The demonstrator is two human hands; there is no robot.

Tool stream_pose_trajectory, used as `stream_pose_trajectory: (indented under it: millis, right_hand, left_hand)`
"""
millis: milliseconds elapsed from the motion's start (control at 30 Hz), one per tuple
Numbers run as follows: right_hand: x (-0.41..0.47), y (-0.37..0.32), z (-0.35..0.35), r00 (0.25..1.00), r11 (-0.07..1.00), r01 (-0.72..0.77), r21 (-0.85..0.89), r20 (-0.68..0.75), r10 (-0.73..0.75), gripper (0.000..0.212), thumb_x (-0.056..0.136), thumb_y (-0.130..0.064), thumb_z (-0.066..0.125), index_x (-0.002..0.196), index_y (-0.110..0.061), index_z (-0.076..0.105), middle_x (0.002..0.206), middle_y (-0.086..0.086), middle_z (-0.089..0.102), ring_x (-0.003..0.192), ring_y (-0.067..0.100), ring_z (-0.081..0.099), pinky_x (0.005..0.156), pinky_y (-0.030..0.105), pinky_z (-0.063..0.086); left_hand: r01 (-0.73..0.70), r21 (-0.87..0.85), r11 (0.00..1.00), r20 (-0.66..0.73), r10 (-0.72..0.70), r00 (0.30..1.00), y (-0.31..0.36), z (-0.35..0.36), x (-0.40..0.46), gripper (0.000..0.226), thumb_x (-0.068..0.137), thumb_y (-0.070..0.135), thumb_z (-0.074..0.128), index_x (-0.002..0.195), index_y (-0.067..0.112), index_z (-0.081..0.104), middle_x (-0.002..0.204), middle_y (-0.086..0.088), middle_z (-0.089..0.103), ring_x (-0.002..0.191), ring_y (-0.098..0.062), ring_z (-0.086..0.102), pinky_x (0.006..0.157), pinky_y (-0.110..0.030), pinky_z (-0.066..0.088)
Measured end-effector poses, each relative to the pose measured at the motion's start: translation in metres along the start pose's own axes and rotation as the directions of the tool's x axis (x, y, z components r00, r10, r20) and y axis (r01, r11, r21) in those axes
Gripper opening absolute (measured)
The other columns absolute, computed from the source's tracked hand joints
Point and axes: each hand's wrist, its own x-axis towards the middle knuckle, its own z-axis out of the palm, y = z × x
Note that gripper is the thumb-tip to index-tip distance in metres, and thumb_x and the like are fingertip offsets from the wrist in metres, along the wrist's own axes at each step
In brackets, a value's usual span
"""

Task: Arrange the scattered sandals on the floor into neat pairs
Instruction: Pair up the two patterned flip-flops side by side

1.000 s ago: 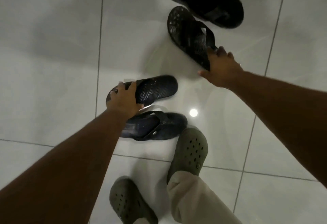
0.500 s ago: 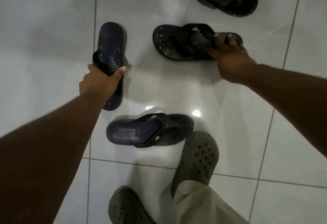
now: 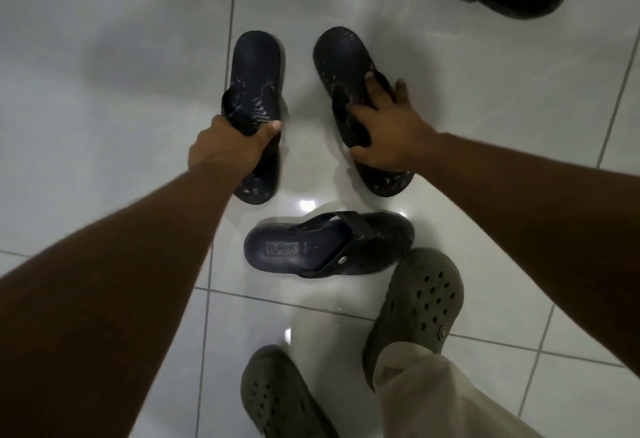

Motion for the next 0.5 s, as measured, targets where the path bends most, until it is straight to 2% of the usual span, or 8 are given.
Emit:
stream_pose_trajectory:
  millis: [67, 133, 267, 500]
  right_hand:
    - [0.001, -0.014, 0.007, 1.000, 0.999, 0.030, 0.013, 0.011, -0.030, 0.092, 0.080, -0.055, 0.066, 0.153, -0.023, 0.021, 0.163, 0.015, -0.014, 0.144, 0.052, -0.006, 0.118, 0.055, 0.003]
    - [0.001, -0.032, 0.014, 0.999, 0.998, 0.014, 0.065, 0.051, -0.018, 0.097, 0.080, -0.054, 0.068, 0.155, -0.023, 0.015, 0.162, 0.012, -0.019, 0.144, 0.051, -0.005, 0.118, 0.054, 0.010]
    - [0.004, -0.065, 0.029, 0.998, 0.990, -0.034, 0.137, 0.061, 0.026, 0.098, 0.082, -0.048, 0.069, 0.155, -0.021, 0.009, 0.161, 0.007, -0.024, 0.145, 0.049, -0.007, 0.116, 0.054, 0.019]
    - [0.016, -0.088, 0.040, 0.980, 0.954, -0.169, 0.247, -0.057, 0.189, 0.097, 0.084, -0.049, 0.067, 0.155, -0.016, 0.010, 0.162, 0.008, -0.019, 0.146, 0.047, -0.005, 0.117, 0.052, 0.020]
  left_hand:
    - [0.028, -0.076, 0.997, 0.026, -0.026, 0.999, -0.004, 0.010, -0.007, 0.098, 0.063, 0.087, 0.050, 0.130, 0.015, 0.049, 0.119, -0.011, 0.065, 0.102, -0.033, 0.063, 0.092, -0.045, 0.052]
    - [0.027, -0.149, 0.989, 0.034, -0.022, 0.999, -0.007, 0.018, -0.012, 0.096, 0.067, 0.084, 0.050, 0.135, 0.017, 0.045, 0.126, -0.010, 0.063, 0.110, -0.033, 0.062, 0.094, -0.045, 0.051]
    - [-0.039, -0.186, 0.982, 0.000, 0.040, 0.999, -0.016, 0.020, -0.009, 0.090, 0.068, 0.080, 0.054, 0.133, 0.019, 0.044, 0.124, -0.007, 0.064, 0.108, -0.031, 0.062, 0.078, -0.036, 0.045]
    - [-0.103, -0.150, 0.983, 0.015, 0.107, 0.994, -0.034, 0.009, 0.002, 0.089, 0.063, 0.080, 0.059, 0.129, 0.022, 0.048, 0.122, -0.004, 0.065, 0.108, -0.029, 0.063, 0.077, -0.034, 0.043]
